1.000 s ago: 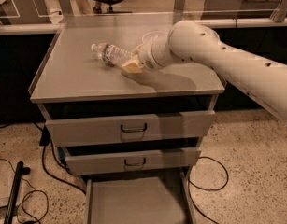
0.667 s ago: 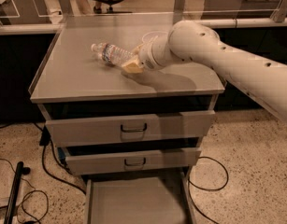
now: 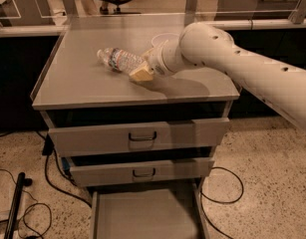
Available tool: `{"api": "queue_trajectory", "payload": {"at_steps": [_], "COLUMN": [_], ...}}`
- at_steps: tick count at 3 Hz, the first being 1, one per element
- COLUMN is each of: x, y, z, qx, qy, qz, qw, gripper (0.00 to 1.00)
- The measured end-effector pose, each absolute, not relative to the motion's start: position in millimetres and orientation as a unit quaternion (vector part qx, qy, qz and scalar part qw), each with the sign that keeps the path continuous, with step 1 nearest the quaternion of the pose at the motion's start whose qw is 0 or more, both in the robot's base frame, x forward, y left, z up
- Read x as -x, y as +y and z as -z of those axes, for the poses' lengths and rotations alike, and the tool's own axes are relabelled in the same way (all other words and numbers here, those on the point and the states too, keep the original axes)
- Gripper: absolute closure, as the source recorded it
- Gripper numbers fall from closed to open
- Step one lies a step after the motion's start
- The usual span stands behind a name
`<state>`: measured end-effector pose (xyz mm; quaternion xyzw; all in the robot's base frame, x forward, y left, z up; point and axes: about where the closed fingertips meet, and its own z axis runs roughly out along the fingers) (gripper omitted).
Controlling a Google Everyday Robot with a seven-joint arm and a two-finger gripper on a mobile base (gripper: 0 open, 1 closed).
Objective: Pick water bottle from bottom drawer and place on counter
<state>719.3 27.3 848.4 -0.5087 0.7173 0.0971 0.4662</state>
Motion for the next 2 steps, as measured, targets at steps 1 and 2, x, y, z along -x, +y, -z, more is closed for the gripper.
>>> {"api": "queue_trajectory", "payload": {"at_steps": [1,2], "x": [-719.3,-719.3], "y": [27.4,27.5], "z": [-848.3,-848.3], "qx": [0.509,0.509], "qy": [0.717,0.717], "qz": [-0.097,-0.097], "qw": [0.466,0.466], "gripper": [0.00,0.00]}}
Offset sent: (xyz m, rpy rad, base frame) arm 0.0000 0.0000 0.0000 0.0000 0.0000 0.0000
